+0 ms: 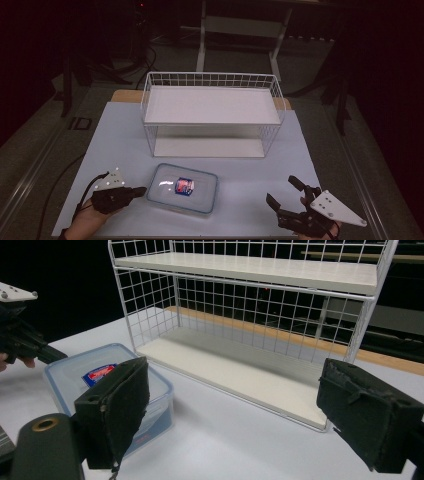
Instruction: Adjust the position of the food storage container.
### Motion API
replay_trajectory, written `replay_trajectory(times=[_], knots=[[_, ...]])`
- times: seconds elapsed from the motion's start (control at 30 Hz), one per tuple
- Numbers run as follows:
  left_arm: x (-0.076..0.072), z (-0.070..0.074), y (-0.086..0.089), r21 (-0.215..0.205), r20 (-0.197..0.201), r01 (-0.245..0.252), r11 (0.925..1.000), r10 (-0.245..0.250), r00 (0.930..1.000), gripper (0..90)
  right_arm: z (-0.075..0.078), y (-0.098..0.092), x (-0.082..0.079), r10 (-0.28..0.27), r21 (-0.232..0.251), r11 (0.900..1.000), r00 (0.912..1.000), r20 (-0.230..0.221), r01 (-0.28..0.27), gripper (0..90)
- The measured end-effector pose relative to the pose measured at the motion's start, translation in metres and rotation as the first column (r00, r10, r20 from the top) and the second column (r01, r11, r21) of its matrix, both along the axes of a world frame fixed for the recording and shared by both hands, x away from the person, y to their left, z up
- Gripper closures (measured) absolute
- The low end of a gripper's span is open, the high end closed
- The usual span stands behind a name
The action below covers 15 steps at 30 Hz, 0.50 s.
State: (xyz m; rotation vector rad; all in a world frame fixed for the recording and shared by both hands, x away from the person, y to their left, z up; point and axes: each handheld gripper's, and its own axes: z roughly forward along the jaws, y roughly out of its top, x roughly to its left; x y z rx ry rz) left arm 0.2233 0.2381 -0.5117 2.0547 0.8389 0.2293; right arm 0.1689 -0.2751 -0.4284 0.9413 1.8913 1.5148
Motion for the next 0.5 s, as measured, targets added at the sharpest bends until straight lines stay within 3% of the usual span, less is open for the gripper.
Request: replay_trajectory(times=[0.23, 0.5], knots=[[-0.001, 0.001, -0.004, -0.013, -0.018, 0.011, 0.9998, -0.012, 0.9998, 88.9, -0.001, -0.001, 0.001, -0.001, -0.001, 1.0, 1.0, -0.002, 0.001, 13.5], [-0.003, 0.001, -0.026, -0.016, -0.024, 0.061, 0.998, -0.061, 0.9978, 88.9, 0.0, 0.001, 0.001, 0.007, -0.008, 1.0, 0.9999, 0.014, -0.007, 14.4]])
